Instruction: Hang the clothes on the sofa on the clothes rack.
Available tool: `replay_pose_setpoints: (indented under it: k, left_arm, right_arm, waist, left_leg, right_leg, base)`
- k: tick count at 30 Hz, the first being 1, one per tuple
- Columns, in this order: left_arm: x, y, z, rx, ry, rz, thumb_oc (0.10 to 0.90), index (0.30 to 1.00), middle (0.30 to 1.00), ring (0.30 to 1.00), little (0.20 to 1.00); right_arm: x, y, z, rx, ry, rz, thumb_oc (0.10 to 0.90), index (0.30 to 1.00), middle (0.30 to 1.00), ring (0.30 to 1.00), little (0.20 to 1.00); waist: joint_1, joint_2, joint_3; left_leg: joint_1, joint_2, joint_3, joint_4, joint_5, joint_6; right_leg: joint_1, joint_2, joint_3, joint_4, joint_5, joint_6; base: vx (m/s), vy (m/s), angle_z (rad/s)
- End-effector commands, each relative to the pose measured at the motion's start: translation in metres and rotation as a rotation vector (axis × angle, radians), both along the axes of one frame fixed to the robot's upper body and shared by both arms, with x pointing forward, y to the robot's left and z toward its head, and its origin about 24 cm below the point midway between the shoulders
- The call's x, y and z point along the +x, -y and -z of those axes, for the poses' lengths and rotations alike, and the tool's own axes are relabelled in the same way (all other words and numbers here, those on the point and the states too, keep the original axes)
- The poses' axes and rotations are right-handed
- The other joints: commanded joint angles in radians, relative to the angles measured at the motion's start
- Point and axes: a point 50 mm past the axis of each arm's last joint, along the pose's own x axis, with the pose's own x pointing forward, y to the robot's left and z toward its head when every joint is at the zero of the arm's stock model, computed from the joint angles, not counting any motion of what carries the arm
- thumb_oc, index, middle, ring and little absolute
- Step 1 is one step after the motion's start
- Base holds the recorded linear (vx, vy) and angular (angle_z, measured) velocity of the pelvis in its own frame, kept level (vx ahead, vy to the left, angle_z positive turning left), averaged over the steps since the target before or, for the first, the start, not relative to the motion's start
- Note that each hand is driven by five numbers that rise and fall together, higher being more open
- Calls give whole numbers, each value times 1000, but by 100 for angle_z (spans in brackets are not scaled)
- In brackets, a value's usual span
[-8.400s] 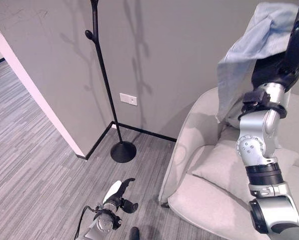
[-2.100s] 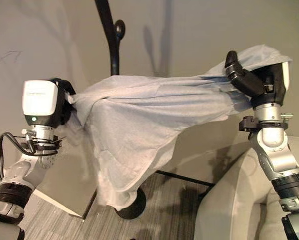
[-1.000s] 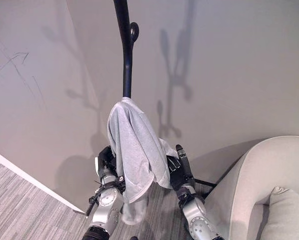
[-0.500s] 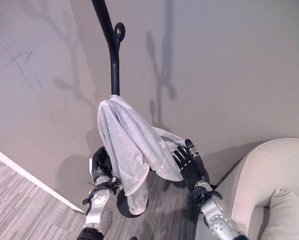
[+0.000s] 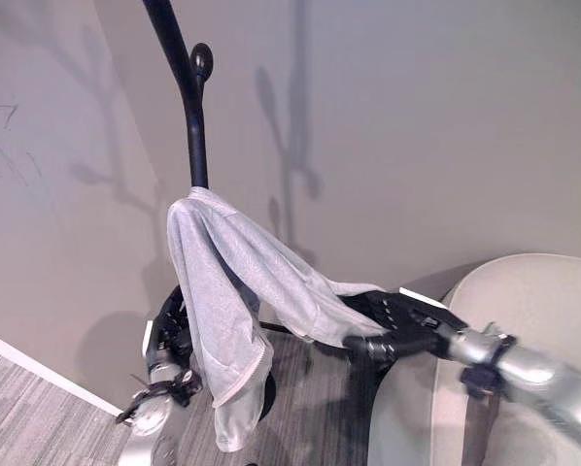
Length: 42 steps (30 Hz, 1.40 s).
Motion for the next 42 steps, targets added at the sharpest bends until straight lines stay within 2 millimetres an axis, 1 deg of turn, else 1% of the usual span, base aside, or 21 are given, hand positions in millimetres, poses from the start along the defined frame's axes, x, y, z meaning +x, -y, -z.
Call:
replay_pose_setpoints:
  k: [1,2,6,9,10,12,13,14,17,18,19,22,24,25,26,29,32,33,35,36,42]
  left_arm:
    - [36,5,-46,58,259,34,800,900,900,900,900]
    - [34,1,-50,54,280,20,800,900,900,900,900]
    - [28,-16,-64,109,336,-69,800,900,900,900,900]
    - [26,-21,-72,148,363,-94,800,900,900,900,900]
    - [25,-25,-75,188,367,-119,800,900,900,900,900]
    - [25,-27,-76,201,370,-127,800,900,900,900,900]
    - [24,-28,-78,246,361,-117,800,900,900,900,900]
    - [24,-28,-78,247,361,-117,800,900,900,900,900]
    - [23,-28,-86,371,356,-47,800,900,900,900,900]
    - [23,-28,-86,371,356,-47,800,900,900,900,900]
    - [23,-28,-93,424,369,-18,800,900,900,900,900]
    - [20,-29,-100,406,395,-6,800,900,900,900,900]
    - [18,-25,-105,304,433,27,800,900,900,900,900]
    - [17,-24,-107,310,438,49,800,900,900,900,900]
    - [15,-24,-111,315,453,63,800,900,900,900,900]
    - [11,-25,-113,298,459,78,800,900,900,900,900]
    - [2,-34,-115,305,454,96,800,900,900,900,900]
    - [-3,-43,-116,324,450,82,800,900,900,900,900]
    - [-10,-52,-114,322,437,65,800,900,900,900,900]
    - [-10,-51,-114,320,437,68,800,900,900,900,900]
    - [-37,-73,-99,321,360,-39,800,900,900,900,900]
  right_arm:
    - [17,-29,-31,268,152,-54,800,900,900,900,900]
    - [14,-27,-33,279,143,-56,800,900,900,900,900]
    - [11,-18,-60,243,316,-56,800,900,900,900,900]
    - [9,-23,-69,247,387,-73,800,900,900,900,900]
    - [10,-27,-73,226,461,-83,800,900,900,900,900]
    - [12,-33,-76,201,517,-97,800,900,900,900,900]
    - [12,-38,-79,128,576,-124,800,900,900,900,900]
    - [12,-38,-79,128,576,-124,800,900,900,900,900]
    - [11,-43,-101,-20,725,-185,800,900,900,900,900]
    - [11,-43,-101,-20,725,-185,800,900,900,900,900]
    - [9,-43,-109,-43,764,-192,800,900,900,900,900]
    - [3,-43,-115,-7,771,-203,800,900,900,900,900]
    - [-2,-46,-108,-18,708,-240,800,900,900,900,900]
    - [-4,-47,-108,-14,693,-254,800,900,900,900,900]
    - [-6,-43,-109,15,677,-242,800,900,900,900,900]
    - [-6,-31,-107,-19,653,-191,800,900,900,900,900]
    - [-12,-19,-107,-59,617,-171,800,900,900,900,900]
    - [-18,-13,-110,-61,611,-166,800,900,900,900,900]
    - [-24,-3,-112,-72,603,-133,800,900,900,900,900]
    - [-25,-2,-112,-74,602,-131,800,900,900,900,900]
    - [-47,26,-117,-61,577,-24,800,900,900,900,900]
  waist:
    - [46,8,-54]
    - [50,6,-54]
    - [48,7,-53]
    - [49,8,-54]
    - [51,10,-55]
    - [52,11,-55]
    - [54,13,-55]
    - [54,13,-55]
    - [53,16,-55]
    - [52,16,-54]
    - [49,16,-55]
    - [47,15,-58]
    - [49,11,-60]
    - [50,10,-60]
    - [50,10,-60]
    - [51,7,-60]
    - [51,5,-60]
    - [44,3,-62]
    - [42,1,-64]
    - [45,2,-64]
    - [38,2,-68]
  left_leg:
    - [45,78,19,5,-114,-76]
    - [44,78,16,5,-113,-77]
    - [44,79,17,5,-113,-77]
    - [45,78,15,5,-115,-76]
    - [46,78,13,5,-116,-75]
    - [48,78,12,5,-118,-73]
    - [48,77,8,5,-120,-72]
    - [49,77,8,5,-120,-72]
    - [48,76,-3,5,-119,-70]
    - [48,76,-4,5,-119,-70]
    - [48,76,-8,5,-119,-70]
    - [47,75,-14,5,-118,-70]
    - [44,74,-18,5,-118,-71]
    - [44,74,-21,5,-118,-71]
    - [43,74,-23,5,-116,-72]
    - [43,73,-26,5,-114,-74]
    - [44,74,-31,5,-113,-76]
    - [44,74,-33,5,-113,-77]
    - [44,75,-35,5,-112,-79]
    - [44,75,-35,5,-112,-79]
    - [44,80,-37,5,-111,-80]
  right_leg:
    - [-64,-47,-78,64,47,57]
    - [-62,-47,-85,64,45,57]
    - [-57,-50,-97,61,42,59]
    - [-57,-50,-100,61,41,60]
    - [-55,-50,-103,62,37,59]
    - [-53,-51,-102,64,35,59]
    - [-51,-51,-105,67,31,57]
    - [-51,-51,-105,67,31,57]
    - [-51,-50,-105,77,23,54]
    - [-51,-50,-106,77,22,54]
    - [-50,-50,-105,78,21,52]
    - [-48,-49,-105,77,20,50]
    - [-44,-47,-109,71,20,47]
    - [-43,-46,-111,69,20,47]
    - [-41,-44,-113,67,19,46]
    - [-38,-43,-114,64,19,45]
    - [-37,-40,-116,63,16,43]
    - [-35,-39,-115,61,15,43]
    - [-35,-38,-116,60,14,43]
    - [-35,-38,-116,60,14,43]
    - [-35,-34,-109,59,10,39]
  base:
    - [2,-34,-5]
    - [6,-35,0]
    - [6,-16,2]
    - [0,-5,-1]
    - [0,0,0]
    - [0,0,0]
    - [0,0,0]
    - [0,0,0]
    - [-2,0,1]
    - [-3,1,6]
    - [-1,-1,8]
    - [-2,-1,14]
    - [-10,-15,9]
    - [-10,-20,3]
    - [-9,-9,4]
    - [-10,-12,8]
    - [-22,-20,6]
    - [-20,-20,6]
    - [-11,-11,3]
    - [0,0,0]
    - [-2,-2,1]
